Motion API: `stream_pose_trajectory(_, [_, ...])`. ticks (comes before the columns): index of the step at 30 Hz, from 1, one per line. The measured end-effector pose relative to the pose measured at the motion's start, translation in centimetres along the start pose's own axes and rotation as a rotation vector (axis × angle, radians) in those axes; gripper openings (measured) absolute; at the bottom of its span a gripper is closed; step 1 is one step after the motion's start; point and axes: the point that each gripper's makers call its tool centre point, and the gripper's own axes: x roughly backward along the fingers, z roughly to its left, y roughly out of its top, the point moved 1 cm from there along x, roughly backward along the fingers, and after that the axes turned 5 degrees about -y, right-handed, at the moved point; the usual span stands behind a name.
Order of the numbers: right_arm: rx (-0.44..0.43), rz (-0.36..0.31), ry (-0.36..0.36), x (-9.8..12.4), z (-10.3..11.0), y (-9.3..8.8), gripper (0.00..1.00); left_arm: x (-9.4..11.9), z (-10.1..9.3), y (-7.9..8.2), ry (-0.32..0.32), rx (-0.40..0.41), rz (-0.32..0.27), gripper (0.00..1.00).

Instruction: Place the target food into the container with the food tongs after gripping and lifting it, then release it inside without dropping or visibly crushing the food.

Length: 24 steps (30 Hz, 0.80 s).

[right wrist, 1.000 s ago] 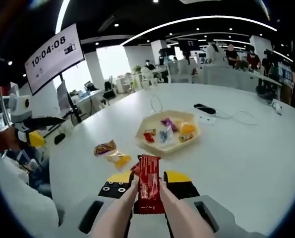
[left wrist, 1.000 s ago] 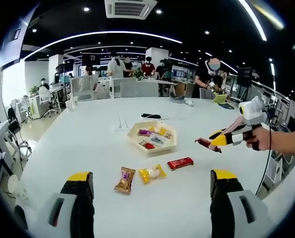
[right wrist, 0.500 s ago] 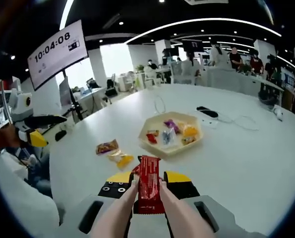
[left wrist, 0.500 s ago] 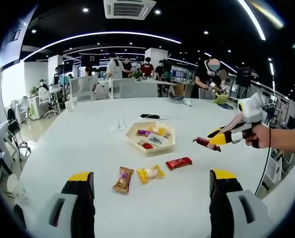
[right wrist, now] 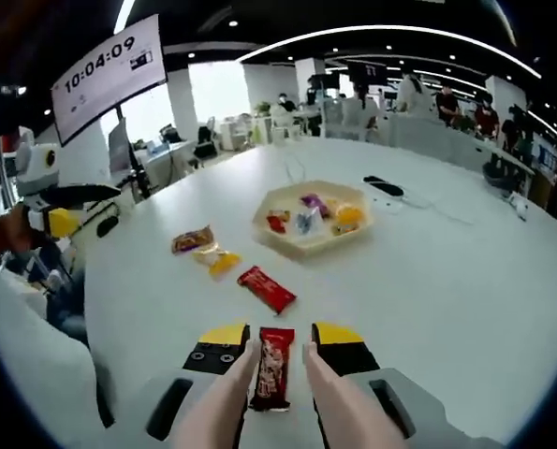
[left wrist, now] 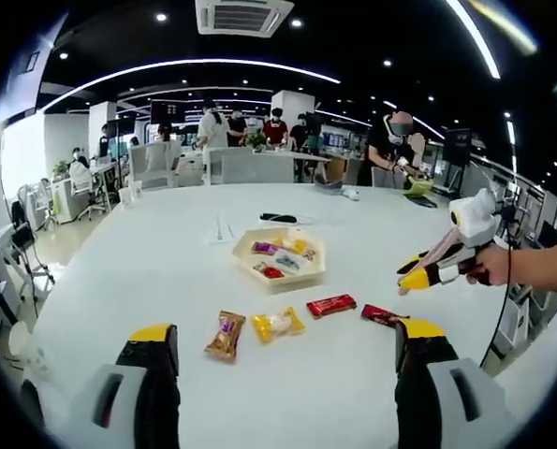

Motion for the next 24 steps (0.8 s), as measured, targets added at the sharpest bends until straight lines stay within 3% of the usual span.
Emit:
stream_pose_trajectory(2, [0.003, -0.004, -0.004, -0.6, 0.3, -0.7, 0.26, 0.2, 0.1, -0.2, 0.011, 0.004, -0.002, 0.97])
stream_pose_trajectory(4, [0.040, 0.058, -0.013, -1.5, 0.7, -2.2, 0.26, 0.5, 0.5, -0.7, 0.035, 0.018, 0.003, 0.96])
stream_pose_trajectory(7, [0.038, 0.044, -0.025, -2.5, 1.2, -2.4, 0.26, 0.8, 0.3, -1.1, 0.038, 0.037, -0.003, 0.97])
stream_pose_trajectory(9, [0.060, 0.024, -0.070, -3.3, 0.8, -2.5, 0.26, 0.8, 0.2, -1.5, 0.032, 0.024, 0.023, 0.97])
stream_pose_trajectory(12, [0.051, 0.045, -0.057, -3.8, 1.3, -3.1, 0.26, 1.1, 0.3, -1.3, 0.037, 0.016, 0.038, 0.97])
stream_pose_trajectory(13, [0.073, 0.013, -0.034, -4.0, 1.7, -2.9, 0.26, 1.1, 0.6, -0.7, 0.040, 0.015, 0.010, 0.97])
stream_pose_trajectory(19, [0.148, 0.053, -0.002, -4.8, 2.0, -3.9, 0.21, 0.7, 0.7, -0.8, 0.047, 0.017, 0.021, 0.97])
stream_pose_trajectory(24, [0.108, 0.069, -0.017, -5.0, 1.1, -3.8, 0.19, 0.4, 0.6, -0.5, 0.032, -0.001, 0.033, 0.97])
